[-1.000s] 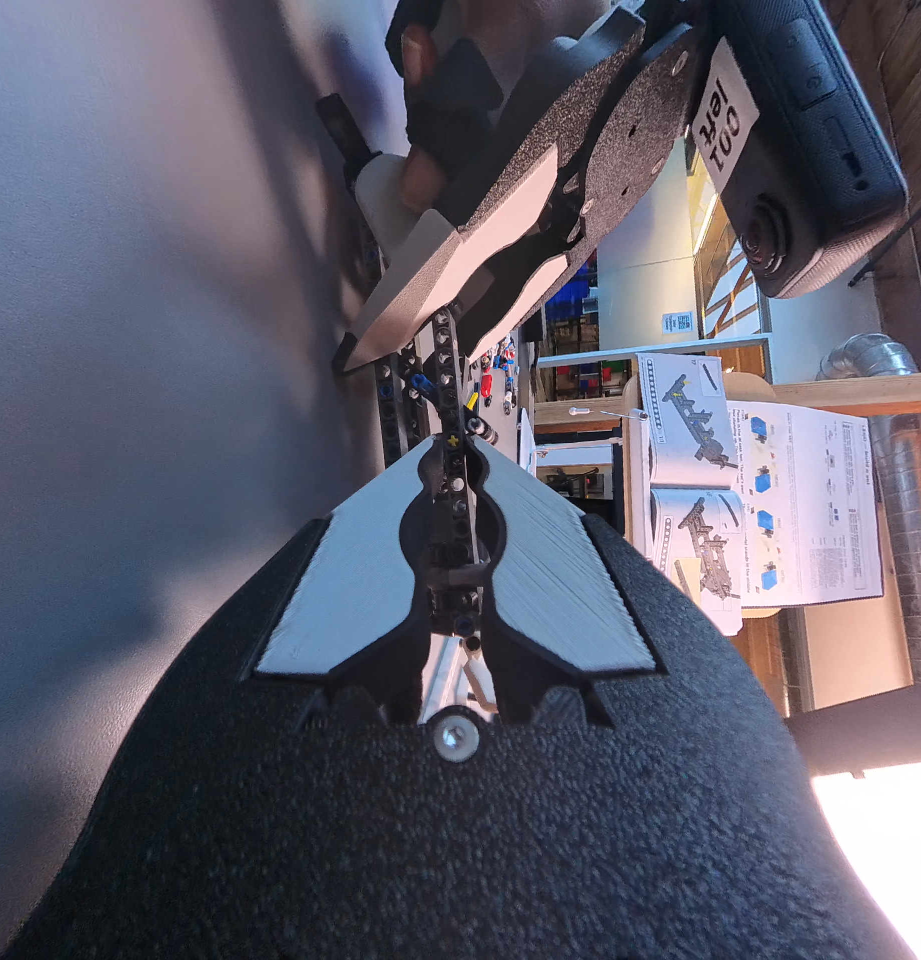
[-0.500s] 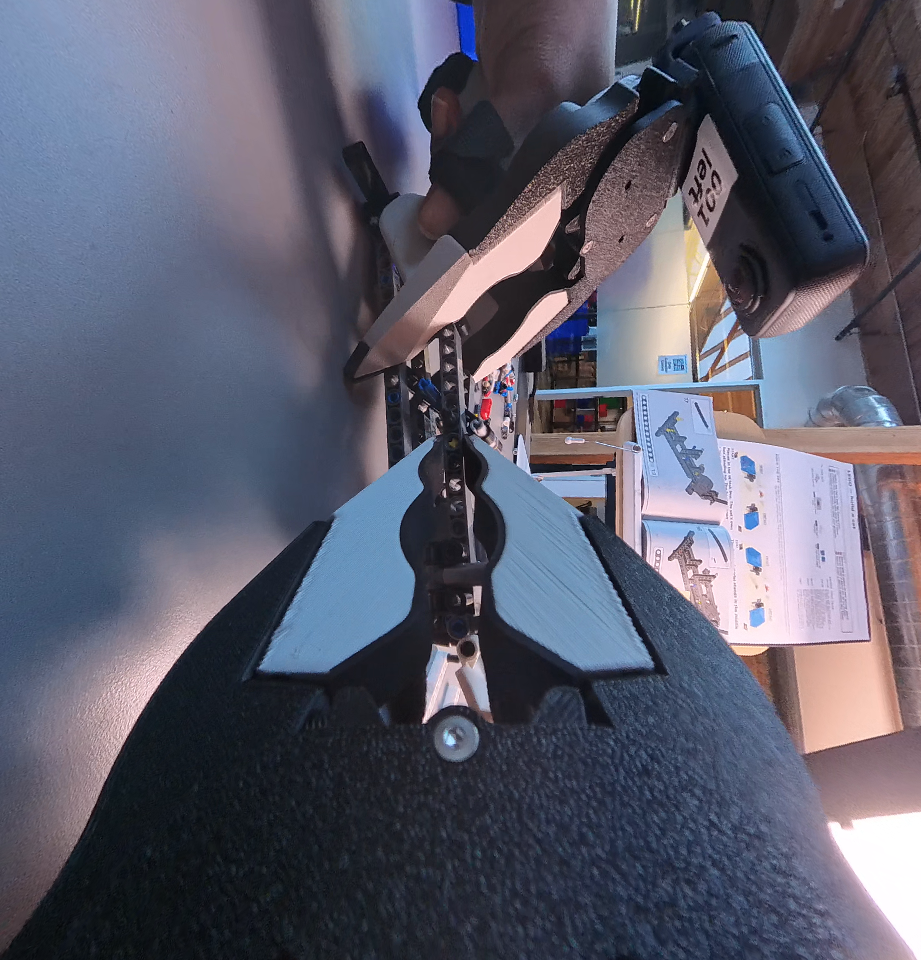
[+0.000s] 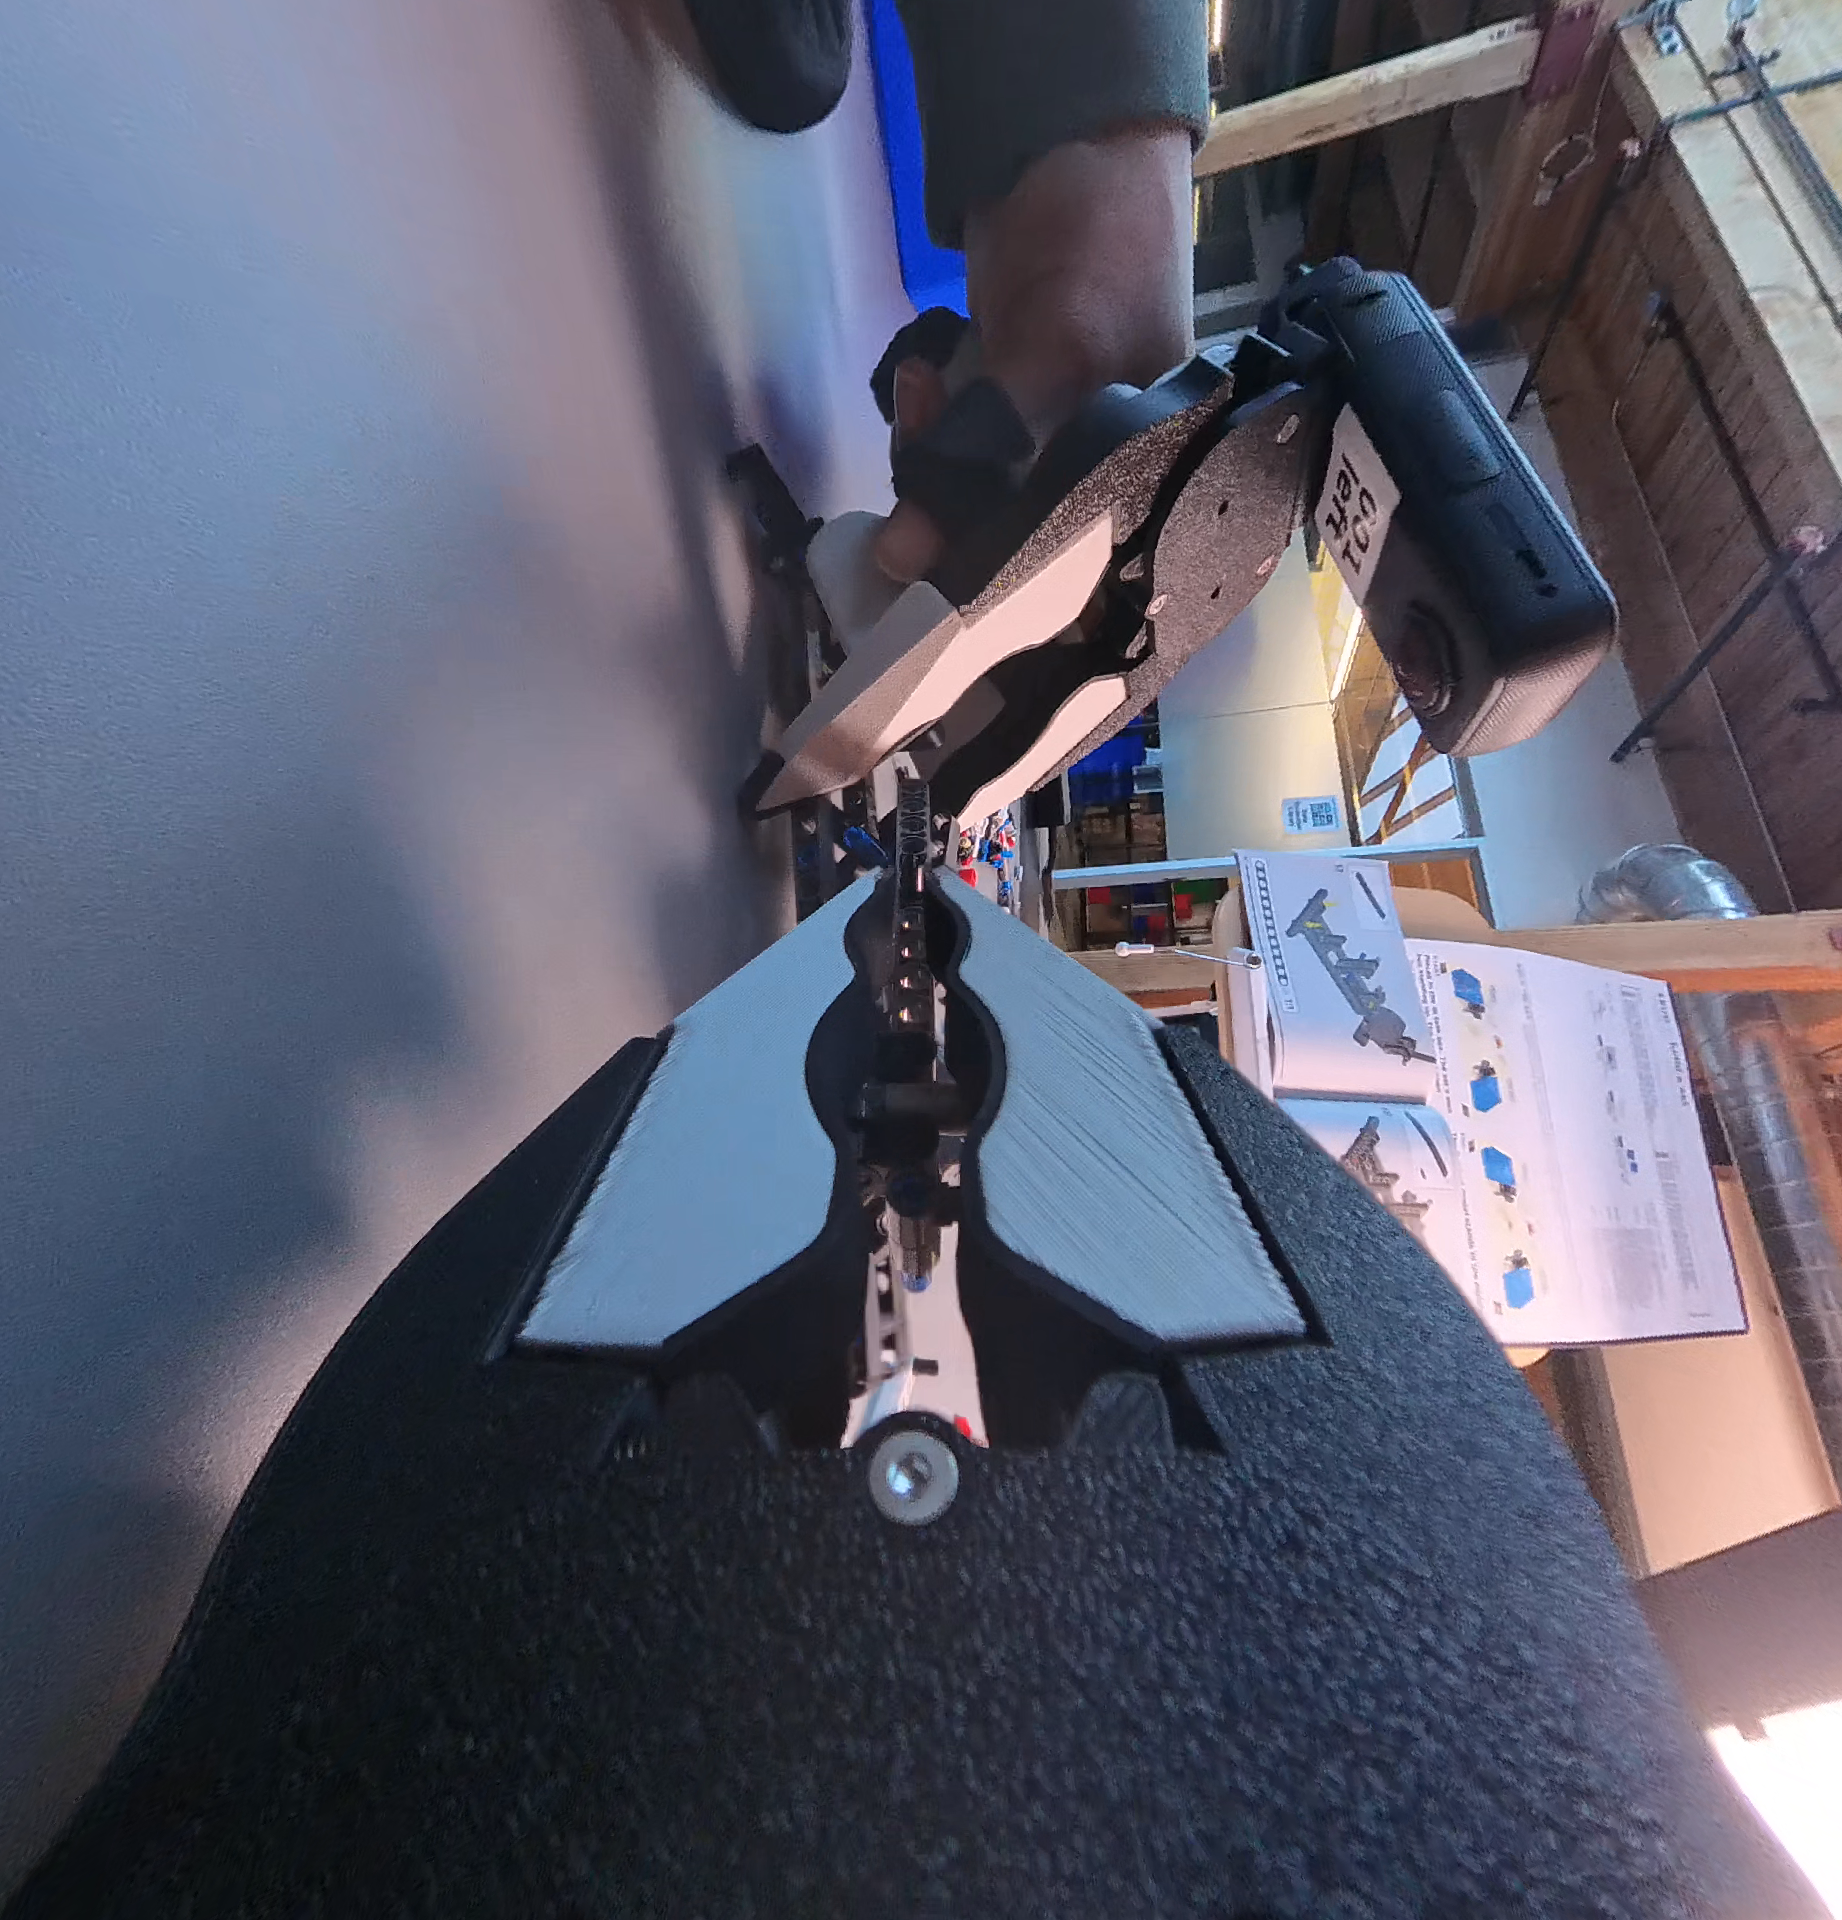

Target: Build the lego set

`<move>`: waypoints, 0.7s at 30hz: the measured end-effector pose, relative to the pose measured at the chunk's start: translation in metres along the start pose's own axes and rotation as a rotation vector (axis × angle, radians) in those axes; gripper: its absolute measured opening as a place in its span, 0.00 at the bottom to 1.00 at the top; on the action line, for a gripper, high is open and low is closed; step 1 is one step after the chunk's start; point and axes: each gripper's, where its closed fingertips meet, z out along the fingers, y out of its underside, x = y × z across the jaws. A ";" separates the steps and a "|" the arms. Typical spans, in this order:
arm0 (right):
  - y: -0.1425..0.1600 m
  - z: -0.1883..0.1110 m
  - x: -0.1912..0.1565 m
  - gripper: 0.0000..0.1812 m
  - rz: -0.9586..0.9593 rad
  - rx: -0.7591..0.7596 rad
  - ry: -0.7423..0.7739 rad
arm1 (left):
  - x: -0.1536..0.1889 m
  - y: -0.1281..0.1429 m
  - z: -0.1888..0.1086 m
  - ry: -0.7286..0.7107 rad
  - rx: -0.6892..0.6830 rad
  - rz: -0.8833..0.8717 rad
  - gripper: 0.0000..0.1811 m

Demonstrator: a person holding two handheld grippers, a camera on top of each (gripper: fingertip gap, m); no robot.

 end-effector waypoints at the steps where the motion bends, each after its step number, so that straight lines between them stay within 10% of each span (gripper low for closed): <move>1: 0.002 0.000 0.001 0.02 0.000 -0.007 0.009 | 0.000 0.000 0.000 0.002 0.004 0.002 0.27; 13: -0.003 -0.031 -0.002 0.02 0.071 0.005 -0.038 | -0.004 0.004 -0.003 0.006 -0.003 -0.002 0.27; 21: 0.041 -0.047 -0.035 0.06 0.228 -0.116 -0.362 | -0.021 0.010 -0.008 -0.017 0.003 -0.021 0.27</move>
